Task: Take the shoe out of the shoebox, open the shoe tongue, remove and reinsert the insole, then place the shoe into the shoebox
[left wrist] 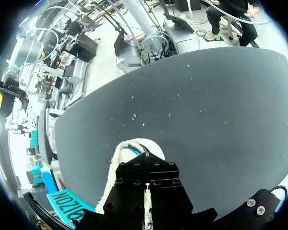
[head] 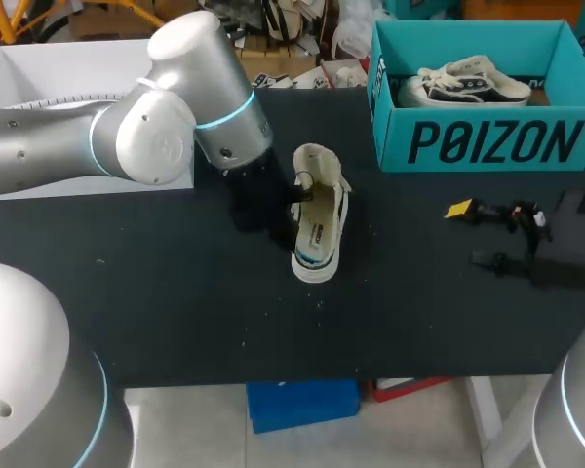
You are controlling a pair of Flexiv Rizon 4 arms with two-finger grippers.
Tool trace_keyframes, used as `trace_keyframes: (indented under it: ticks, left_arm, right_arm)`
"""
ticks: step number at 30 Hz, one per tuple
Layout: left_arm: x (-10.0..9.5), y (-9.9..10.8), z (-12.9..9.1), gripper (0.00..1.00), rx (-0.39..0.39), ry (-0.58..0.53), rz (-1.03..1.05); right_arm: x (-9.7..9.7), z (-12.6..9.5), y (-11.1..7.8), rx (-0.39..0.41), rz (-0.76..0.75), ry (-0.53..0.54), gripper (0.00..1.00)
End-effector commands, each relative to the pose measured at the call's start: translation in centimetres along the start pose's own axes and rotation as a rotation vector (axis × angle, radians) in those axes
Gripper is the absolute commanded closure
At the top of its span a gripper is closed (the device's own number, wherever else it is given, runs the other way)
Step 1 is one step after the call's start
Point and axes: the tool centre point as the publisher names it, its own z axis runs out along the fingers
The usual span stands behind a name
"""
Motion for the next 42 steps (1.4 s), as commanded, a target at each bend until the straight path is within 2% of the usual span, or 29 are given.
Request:
trace_keyframes:
  ticks: [1,10,15,18,22,25,27,29,42]
  left_arm:
    - [-0.2,0.8,0.8,1.0,0.006,0.003,0.001]
    - [0.0,1.1,1.6,1.0,0.031,0.032,-0.006]
    - [-0.2,0.3,0.2,1.0,0.085,0.017,0.014]
    - [-0.4,0.1,-0.6,1.0,0.09,0.01,0.016]
    - [-0.6,0.7,-0.6,1.0,0.068,-0.004,0.017]
    - [-0.6,1.4,0.3,1.0,0.013,0.056,0.045]
    - [-0.8,1.6,0.7,1.0,0.018,0.05,0.031]
    - [-0.8,2.0,1.0,1.0,-0.009,0.075,0.036]
    - [-0.8,2.2,2.1,1.0,-0.007,0.102,0.032]
  right_arm:
    - [0.1,0.1,0.1,0.001,0.001,-0.002,0.0]
    - [0.1,0.1,0.1,0.001,0.001,-0.002,0.0]
    - [0.1,0.1,0.1,0.001,0.001,-0.002,0.0]
    - [0.1,0.1,0.1,0.001,0.001,-0.002,0.0]
    - [0.1,0.1,0.1,0.001,0.001,-0.002,0.0]
    - [0.1,0.1,0.1,0.001,0.001,-0.002,0.0]
    - [0.1,0.1,0.1,0.001,0.001,-0.002,0.0]
    - [0.1,0.1,0.1,0.001,0.001,-0.002,0.0]
    - [0.1,0.1,0.1,0.001,0.001,-0.002,0.0]
